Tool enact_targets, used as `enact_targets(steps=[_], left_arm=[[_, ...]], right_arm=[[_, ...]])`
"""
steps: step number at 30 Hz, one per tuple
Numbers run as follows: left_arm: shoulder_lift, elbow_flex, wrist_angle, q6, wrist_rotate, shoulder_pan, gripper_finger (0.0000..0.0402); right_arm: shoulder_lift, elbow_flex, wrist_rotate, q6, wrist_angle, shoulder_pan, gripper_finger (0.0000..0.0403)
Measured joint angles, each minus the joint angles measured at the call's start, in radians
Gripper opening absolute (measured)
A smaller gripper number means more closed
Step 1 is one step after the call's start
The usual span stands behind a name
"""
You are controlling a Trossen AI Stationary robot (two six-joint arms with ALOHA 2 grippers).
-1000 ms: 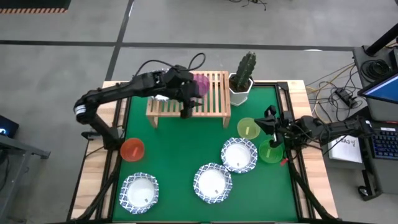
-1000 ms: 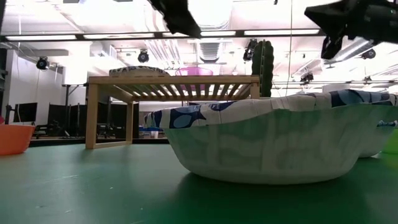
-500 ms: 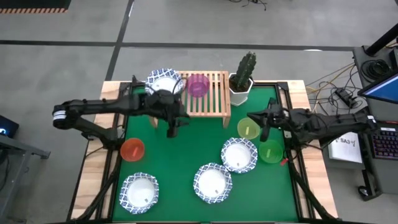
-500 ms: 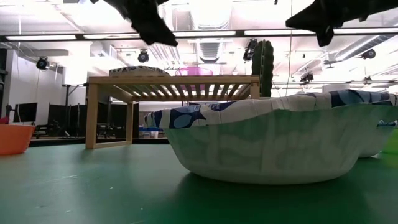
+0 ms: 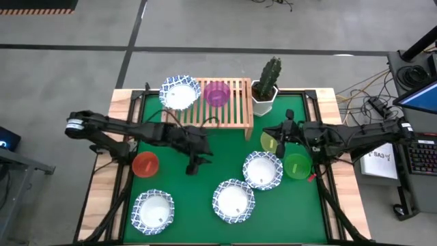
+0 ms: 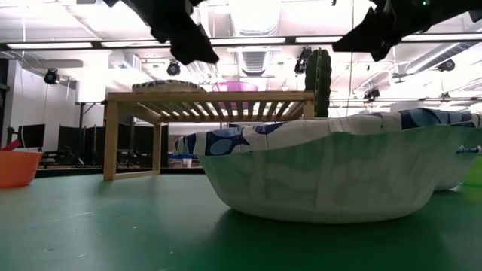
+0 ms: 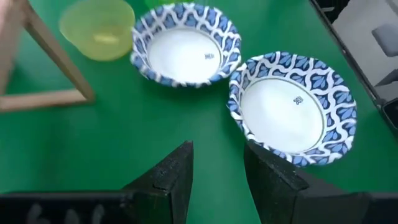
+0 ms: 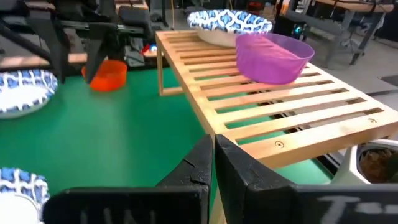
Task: Place and stack bowls onto a shelf
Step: Stack the blue patterned bowl on top of the blue patterned bowl on the shelf
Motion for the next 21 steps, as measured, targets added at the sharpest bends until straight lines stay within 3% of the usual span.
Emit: enact_targets(steps=[8,16,21], left_arm=[[0.160,0.069,-0.020,-0.150,0.000,-0.053,0.0126],[0.374,0.348,-0.313,-0.234,-0.019,-0.081,0.0180],[0.496,0.449,-0.344,-0.243,-0.031,-0.124,0.0211]], right_arm=[[-0.003,-0.020,-0.051,0.000,-0.004,0.000,0.0009],[-0.004,-0.050,-0.105,0.011,0.049,0.000,0.0009],[-0.042,-0.050,-0.129,-0.055,0.061,0.000,0.0009]])
